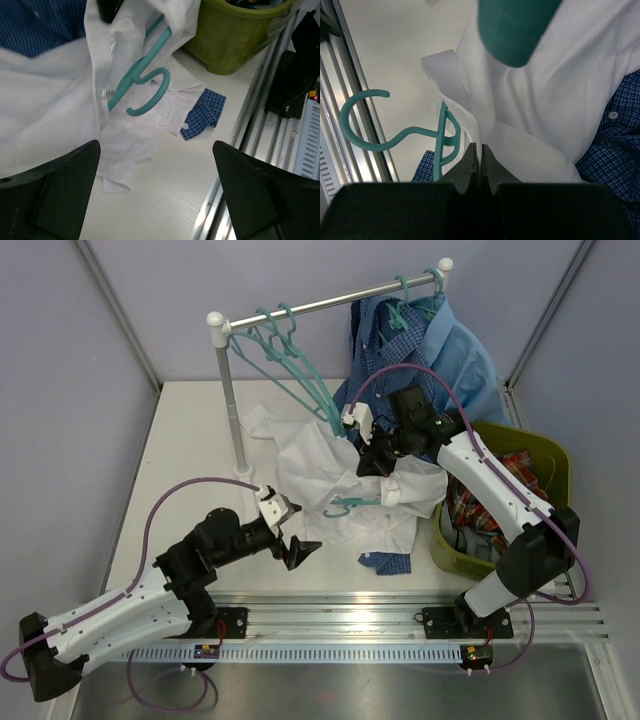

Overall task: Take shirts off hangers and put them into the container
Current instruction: Grab a hanger with a shirt on it with the left arm

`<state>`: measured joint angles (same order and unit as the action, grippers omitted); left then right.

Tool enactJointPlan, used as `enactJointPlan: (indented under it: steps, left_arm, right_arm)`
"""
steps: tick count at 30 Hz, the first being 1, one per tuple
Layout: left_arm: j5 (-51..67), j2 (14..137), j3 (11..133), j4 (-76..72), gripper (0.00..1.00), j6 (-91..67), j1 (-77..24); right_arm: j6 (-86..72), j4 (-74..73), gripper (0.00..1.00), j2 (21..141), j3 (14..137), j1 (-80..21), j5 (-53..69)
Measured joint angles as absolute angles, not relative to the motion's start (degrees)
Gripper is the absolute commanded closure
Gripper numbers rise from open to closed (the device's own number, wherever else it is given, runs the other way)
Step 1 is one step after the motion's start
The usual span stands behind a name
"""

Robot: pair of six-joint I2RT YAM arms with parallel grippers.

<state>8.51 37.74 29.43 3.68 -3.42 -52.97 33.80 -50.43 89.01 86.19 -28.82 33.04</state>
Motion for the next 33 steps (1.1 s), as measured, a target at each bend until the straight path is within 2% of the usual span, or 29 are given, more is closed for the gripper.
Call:
enactJointPlan:
  steps: [6, 9, 13, 14, 16, 17, 21, 23, 24, 27, 31, 33]
  left_arm:
    - [6.74, 37.52, 29.71, 1.5, 0.01, 15.49, -57.58]
    - [5.08, 43.59, 31.18, -0.03, 0.02, 21.82, -58.57]
    - [2.24, 52.8, 34.02, -1.19, 0.1, 27.27, -60.36]
    - [1.52, 54.46, 34.52, -1.56, 0.19, 28.27, -60.77]
    - [0.54, 56.71, 35.66, -1.96, 0.28, 29.85, -61.19]
    - [0.12, 57.76, 36.34, -2.28, 0.4, 30.39, -61.36]
    - [-0.36, 60.64, 39.53, -2.79, 0.6, 31.97, -61.71]
    - [-0.19, 61.43, 40.64, -3.22, 0.63, 32.45, -62.0]
    - [-0.03, 61.76, 40.97, -3.29, 0.69, 32.58, -62.15]
    - [0.56, 63.59, 42.35, -2.79, 0.78, 32.86, -62.7]
    - [0.86, 66.89, 44.71, -1.43, 1.0, 33.08, -62.98]
    - [0.78, 67.57, 45.58, -0.84, 1.0, 33.39, -62.98]
  right_arm:
    - [33.47, -50.48, 1.0, 89.43, 86.91, -28.82, 33.06]
    - [33.32, -50.59, 1.0, 90.0, 87.15, -28.82, 33.12]
    - [33.21, -50.87, 1.0, 90.32, 87.18, -28.82, 33.26]
    - [33.19, -50.85, 1.0, 90.32, 87.18, -28.82, 33.43]
    - [33.17, -50.87, 1.0, 90.32, 87.18, -28.82, 33.56]
    - [33.15, -50.87, 1.0, 90.32, 87.18, -28.82, 33.56]
    - [33.15, -50.87, 1.0, 90.32, 87.09, -28.82, 33.63]
    - [33.15, -50.85, 1.0, 90.32, 87.07, -28.82, 33.63]
    - [33.15, -50.85, 1.0, 90.32, 87.05, -28.82, 33.63]
    - [33.15, -50.85, 1.0, 90.32, 86.96, -28.82, 33.61]
    - [33.17, -50.85, 1.0, 90.32, 86.96, -28.82, 33.61]
    - [33.17, -50.85, 1.0, 90.3, 86.96, -28.82, 33.61]
